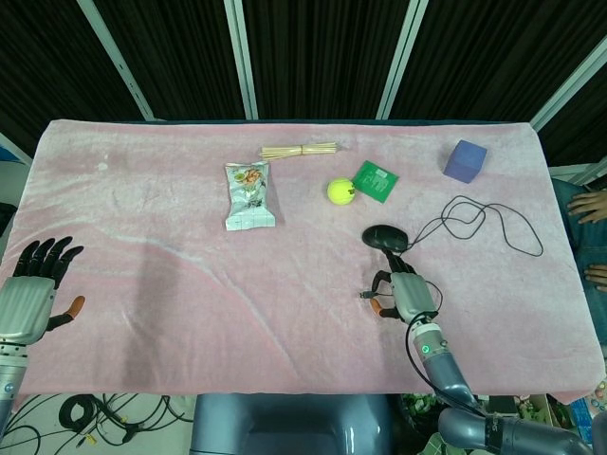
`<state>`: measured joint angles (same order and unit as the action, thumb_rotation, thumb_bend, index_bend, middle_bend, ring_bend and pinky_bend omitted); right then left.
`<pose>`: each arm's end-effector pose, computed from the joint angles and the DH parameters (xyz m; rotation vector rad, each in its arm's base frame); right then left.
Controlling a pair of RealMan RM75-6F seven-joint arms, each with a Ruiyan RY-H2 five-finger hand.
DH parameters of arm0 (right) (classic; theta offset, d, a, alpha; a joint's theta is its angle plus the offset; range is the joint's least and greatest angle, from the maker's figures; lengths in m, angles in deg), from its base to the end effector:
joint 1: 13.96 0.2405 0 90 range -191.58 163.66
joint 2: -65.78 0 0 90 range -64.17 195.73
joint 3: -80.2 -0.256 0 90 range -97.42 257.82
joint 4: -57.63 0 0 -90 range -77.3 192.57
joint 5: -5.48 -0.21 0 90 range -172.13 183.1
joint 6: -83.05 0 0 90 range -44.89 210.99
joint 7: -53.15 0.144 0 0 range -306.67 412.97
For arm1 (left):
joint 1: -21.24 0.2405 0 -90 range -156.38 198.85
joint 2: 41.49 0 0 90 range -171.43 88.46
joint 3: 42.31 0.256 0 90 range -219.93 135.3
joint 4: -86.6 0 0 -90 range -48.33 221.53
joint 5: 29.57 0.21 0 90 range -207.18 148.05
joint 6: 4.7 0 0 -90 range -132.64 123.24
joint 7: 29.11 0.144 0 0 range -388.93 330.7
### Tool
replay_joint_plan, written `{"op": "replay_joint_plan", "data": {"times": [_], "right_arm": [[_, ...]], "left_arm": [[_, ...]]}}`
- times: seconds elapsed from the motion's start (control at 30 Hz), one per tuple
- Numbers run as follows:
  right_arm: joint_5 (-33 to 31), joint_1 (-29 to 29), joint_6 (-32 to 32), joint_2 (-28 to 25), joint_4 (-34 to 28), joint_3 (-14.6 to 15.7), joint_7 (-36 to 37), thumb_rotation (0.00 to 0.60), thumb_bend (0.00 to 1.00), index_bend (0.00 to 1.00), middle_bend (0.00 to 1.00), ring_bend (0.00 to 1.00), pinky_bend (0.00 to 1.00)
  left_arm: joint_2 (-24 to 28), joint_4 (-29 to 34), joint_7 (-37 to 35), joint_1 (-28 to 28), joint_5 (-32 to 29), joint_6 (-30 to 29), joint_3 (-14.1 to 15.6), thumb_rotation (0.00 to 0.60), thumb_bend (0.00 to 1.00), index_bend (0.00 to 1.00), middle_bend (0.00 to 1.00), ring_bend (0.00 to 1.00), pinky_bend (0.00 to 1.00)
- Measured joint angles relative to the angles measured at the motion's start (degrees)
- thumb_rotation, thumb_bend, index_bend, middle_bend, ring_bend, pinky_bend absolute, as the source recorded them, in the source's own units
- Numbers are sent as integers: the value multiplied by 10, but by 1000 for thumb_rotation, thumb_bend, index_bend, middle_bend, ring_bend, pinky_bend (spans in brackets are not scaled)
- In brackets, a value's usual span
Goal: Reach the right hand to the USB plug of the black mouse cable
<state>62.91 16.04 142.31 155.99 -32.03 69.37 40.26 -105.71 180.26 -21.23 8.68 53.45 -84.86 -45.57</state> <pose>-0.2022 -0.2965 -0.0192 1.5483 -1.3735 0.9384 -0.2898 0.2223 0.1485 -1.5004 -0.8087 -0.8524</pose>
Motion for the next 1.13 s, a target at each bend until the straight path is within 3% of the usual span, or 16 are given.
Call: {"op": "replay_joint_plan", "data": {"times": [0.3, 0.6, 0.9, 1.13], "right_arm": [[51, -28, 49, -90, -110, -15, 37, 600, 320, 605, 0, 78, 150], [151, -72, 113, -169, -218, -14, 94, 600, 319, 614, 0, 78, 150], [288, -123, 183, -219, -279, 24, 160, 600, 320, 614, 0, 78, 150], [379, -166, 229, -232, -290, 83, 175, 600, 319, 615, 0, 78, 150]], "left_arm": [[-1, 2, 4, 2, -1, -1, -1, 600, 310, 130, 53, 0, 0], [-1, 5, 5, 5, -3, -4, -3, 600, 310, 131, 53, 0, 0], [-1, 5, 5, 6, -6, -4, -5, 600, 310, 130, 53, 0, 0], [0, 4, 3, 6, -8, -2, -7, 600, 310, 131, 53, 0, 0]]}}
